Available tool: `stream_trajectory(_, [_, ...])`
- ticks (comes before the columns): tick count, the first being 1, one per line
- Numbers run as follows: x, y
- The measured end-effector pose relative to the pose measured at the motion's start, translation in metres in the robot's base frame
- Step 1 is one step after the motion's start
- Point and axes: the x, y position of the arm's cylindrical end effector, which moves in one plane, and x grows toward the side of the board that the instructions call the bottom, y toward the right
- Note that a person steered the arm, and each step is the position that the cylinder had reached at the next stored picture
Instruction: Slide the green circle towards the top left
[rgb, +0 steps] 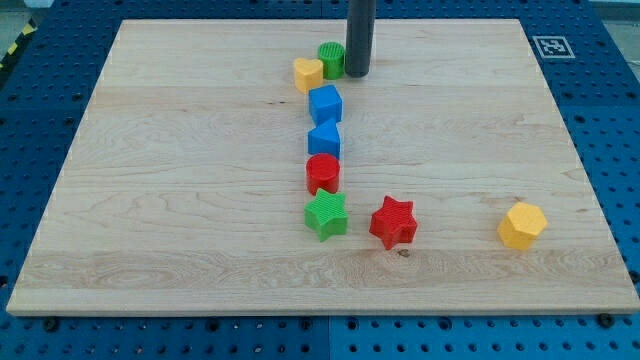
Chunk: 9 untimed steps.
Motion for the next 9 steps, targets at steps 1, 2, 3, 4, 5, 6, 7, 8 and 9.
stream_trajectory(1, [-0.01,-0.02])
stream_trajectory(2, [-0.011,-0.052])
stream_trajectory(3, [-0.024,-0.087])
stream_trajectory(4, [-0.036,-0.124])
stream_trajectory(5, [-0.041,-0.151])
stream_trajectory(6, [-0.038,-0.138])
stream_trajectory(7, [-0.043,-0.128])
stream_trajectory(8, [-0.048,-0.139])
stream_trajectory(9, [-0.053,-0.162])
